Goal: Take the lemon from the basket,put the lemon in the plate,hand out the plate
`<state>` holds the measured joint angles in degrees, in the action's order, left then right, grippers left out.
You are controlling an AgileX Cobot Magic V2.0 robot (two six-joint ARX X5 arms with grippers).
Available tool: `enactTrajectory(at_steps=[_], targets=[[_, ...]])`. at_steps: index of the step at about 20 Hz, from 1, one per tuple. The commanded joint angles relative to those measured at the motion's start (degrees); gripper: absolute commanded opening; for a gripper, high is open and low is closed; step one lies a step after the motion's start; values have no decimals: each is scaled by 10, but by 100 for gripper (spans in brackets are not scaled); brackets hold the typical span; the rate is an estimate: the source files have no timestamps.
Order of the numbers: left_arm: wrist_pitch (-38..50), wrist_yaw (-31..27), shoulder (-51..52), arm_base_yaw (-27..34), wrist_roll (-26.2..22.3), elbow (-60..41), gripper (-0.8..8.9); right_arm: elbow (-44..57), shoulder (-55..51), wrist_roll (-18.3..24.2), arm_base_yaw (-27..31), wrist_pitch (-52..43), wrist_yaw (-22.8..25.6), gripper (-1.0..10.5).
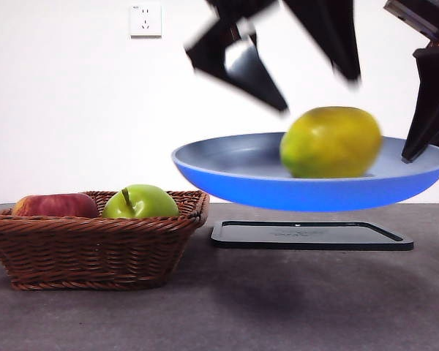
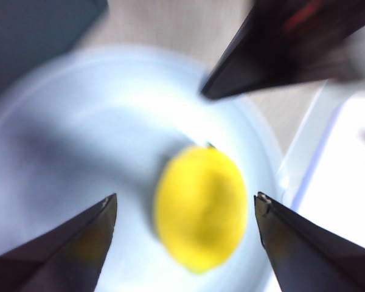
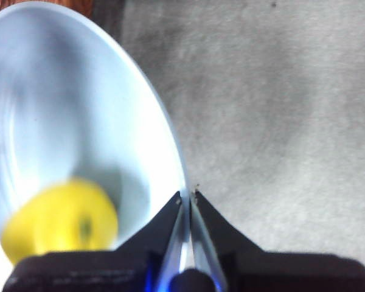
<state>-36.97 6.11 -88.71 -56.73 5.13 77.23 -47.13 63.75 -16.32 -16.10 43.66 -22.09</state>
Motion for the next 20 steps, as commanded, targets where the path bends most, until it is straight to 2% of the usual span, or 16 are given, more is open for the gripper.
enactTrajectory(at_steps=[1,8,10,15,20], targets=[[-17,-5,43,4,-3,8,389,-7,19,-19,14,-18,-4,3],[-115,-130,203,59,-26,8,387,-58,104,-16,69,-40,-17,3],[-149,-146,243,85,-37,8,387,-90,138,-14,95,-50,-48,3],[-203,-183,335,132,-41,8,387,-210,256,-12,130,-56,-50,3],[-221,-196,378,145,-43,8,387,-309,390,-21,134,-63,-46,3]])
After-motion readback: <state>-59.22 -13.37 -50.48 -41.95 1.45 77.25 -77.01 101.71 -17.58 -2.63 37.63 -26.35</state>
